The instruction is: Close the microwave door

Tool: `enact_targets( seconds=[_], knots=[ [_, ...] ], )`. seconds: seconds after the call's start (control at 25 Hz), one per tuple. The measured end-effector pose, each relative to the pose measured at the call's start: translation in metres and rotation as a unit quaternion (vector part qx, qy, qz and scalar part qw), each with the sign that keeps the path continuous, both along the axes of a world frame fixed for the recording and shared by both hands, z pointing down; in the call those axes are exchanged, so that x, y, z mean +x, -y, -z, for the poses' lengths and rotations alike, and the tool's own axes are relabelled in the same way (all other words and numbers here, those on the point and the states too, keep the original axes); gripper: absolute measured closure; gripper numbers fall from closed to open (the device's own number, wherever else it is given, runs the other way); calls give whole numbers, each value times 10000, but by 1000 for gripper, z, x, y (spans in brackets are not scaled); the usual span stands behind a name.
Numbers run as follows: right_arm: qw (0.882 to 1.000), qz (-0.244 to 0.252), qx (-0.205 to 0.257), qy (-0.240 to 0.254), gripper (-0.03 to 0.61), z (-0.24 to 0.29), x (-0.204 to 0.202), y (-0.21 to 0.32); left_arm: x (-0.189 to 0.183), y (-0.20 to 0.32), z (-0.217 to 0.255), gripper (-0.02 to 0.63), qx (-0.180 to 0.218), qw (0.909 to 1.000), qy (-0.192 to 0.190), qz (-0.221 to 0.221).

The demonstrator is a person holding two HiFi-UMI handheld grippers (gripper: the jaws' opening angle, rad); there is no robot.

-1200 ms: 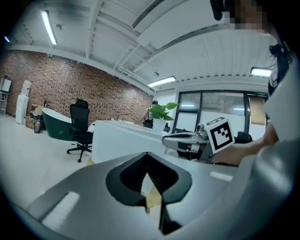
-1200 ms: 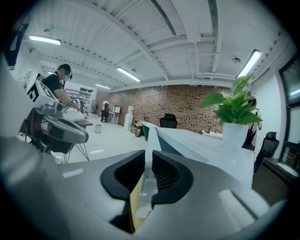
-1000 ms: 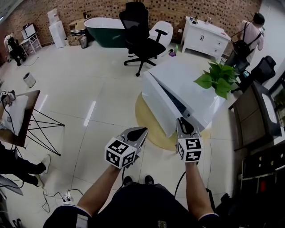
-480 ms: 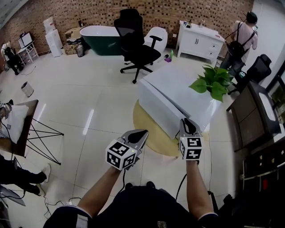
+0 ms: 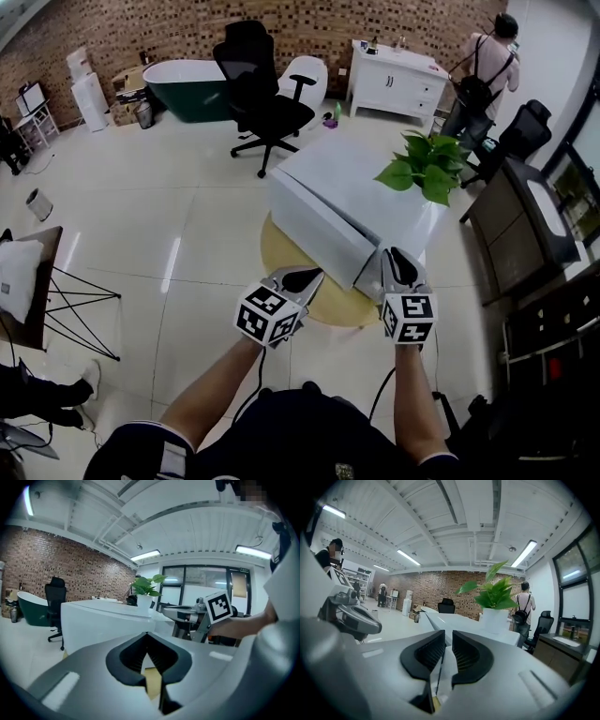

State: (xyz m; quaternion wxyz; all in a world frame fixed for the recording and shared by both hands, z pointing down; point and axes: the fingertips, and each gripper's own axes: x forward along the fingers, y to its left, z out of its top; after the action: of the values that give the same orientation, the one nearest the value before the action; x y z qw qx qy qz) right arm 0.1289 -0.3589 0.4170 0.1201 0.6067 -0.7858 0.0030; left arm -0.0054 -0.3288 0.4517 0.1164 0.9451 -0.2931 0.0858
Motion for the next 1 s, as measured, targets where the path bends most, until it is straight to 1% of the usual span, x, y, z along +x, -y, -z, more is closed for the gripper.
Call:
enact_targets(
  seconds=[0.12,0.24,0.52,0.76,1.0],
  knots=[
    [9999,-164,15,22,528,3,18,-14,26,5,-8,606,-24,9997,47,-229],
    [9996,-284,17,25,531,1,32,-29,47,13,-17,606,-17,9995,96,-293],
    [9987,-511,-10,77,546,-3,61,-54,73,32,-36,606,-5,9993,377,36],
    [9983,-573,-17,70,575,-4,73,-64,83,38,-38,606,11,9991,376,186],
    [9987,-507,-18,86,577,-7,81,-65,93,46,-37,606,14,9992,332,229]
  ],
)
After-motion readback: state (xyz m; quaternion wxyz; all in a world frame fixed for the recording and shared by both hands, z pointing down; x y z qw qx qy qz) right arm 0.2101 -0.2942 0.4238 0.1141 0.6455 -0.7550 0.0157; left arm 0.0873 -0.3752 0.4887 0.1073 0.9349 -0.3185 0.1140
